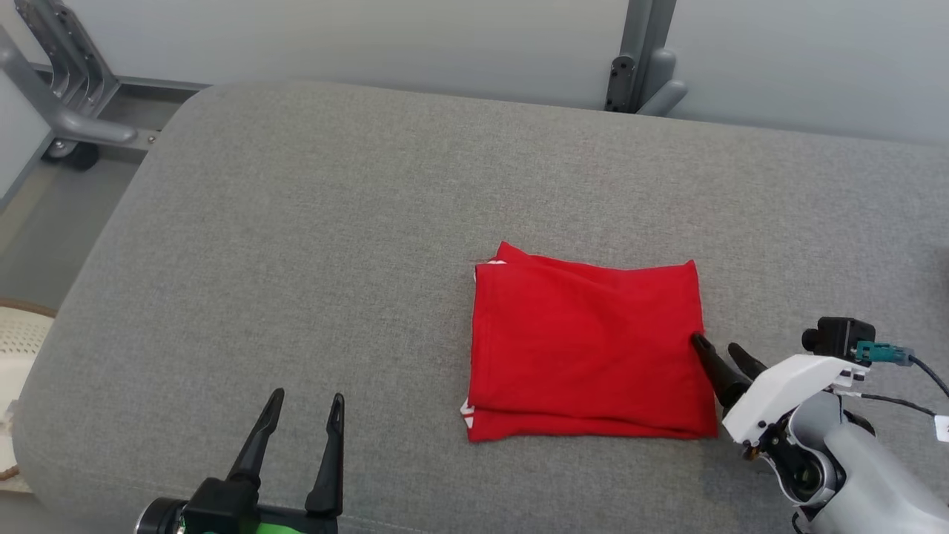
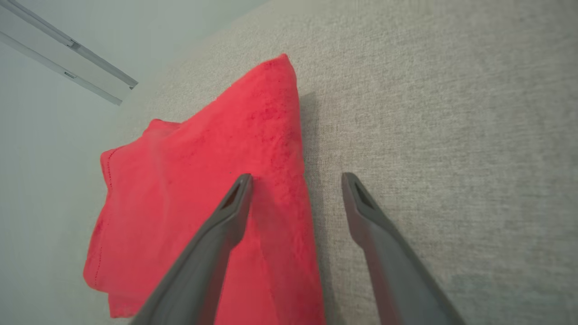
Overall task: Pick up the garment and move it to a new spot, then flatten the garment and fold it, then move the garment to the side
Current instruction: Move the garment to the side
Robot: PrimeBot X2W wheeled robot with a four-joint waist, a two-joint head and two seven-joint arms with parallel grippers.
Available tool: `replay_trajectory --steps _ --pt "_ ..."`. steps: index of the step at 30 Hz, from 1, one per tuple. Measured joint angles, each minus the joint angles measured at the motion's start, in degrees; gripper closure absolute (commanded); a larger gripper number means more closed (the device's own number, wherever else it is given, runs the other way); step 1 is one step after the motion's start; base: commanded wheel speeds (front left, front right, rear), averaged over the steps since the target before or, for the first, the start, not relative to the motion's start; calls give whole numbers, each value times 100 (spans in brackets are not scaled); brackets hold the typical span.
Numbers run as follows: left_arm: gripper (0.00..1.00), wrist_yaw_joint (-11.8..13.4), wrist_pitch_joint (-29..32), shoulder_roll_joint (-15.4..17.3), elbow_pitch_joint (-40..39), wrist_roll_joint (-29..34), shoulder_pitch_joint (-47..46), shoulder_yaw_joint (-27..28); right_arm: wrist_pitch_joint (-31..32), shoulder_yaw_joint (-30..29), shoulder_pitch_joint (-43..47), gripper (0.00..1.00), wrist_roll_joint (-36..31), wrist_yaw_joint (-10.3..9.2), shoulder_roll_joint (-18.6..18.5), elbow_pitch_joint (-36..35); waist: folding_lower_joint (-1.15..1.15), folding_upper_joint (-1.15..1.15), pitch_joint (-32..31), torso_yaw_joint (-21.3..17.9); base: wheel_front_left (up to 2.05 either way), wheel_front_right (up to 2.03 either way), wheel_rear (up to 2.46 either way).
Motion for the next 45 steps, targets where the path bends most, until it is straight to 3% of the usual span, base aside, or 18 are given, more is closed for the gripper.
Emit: replay_trajectory --steps 7,10,11,27,45 --pt "0 -5 0 13 40 -58 -93 -64 621 316 -194 0 547 0 -221 137 0 0 194 160 0 0 0" --pt "0 -5 0 13 41 -63 -103 -60 701 456 -199 87 682 0 -313 67 0 0 206 166 0 0 0" --pt "0 -5 0 13 43 -69 -103 -58 705 495 -199 100 710 0 -343 53 0 0 203 157 0 0 0" --pt "0 -7 0 169 -34 -126 -190 -149 68 1025 -442 100 691 1 -737 -318 0 0 271 -351 0 0 0" --pt "0 -7 0 464 -331 -259 -496 -305 -391 1314 -655 100 289 1 -839 -442 0 0 656 -1966 0 0 0"
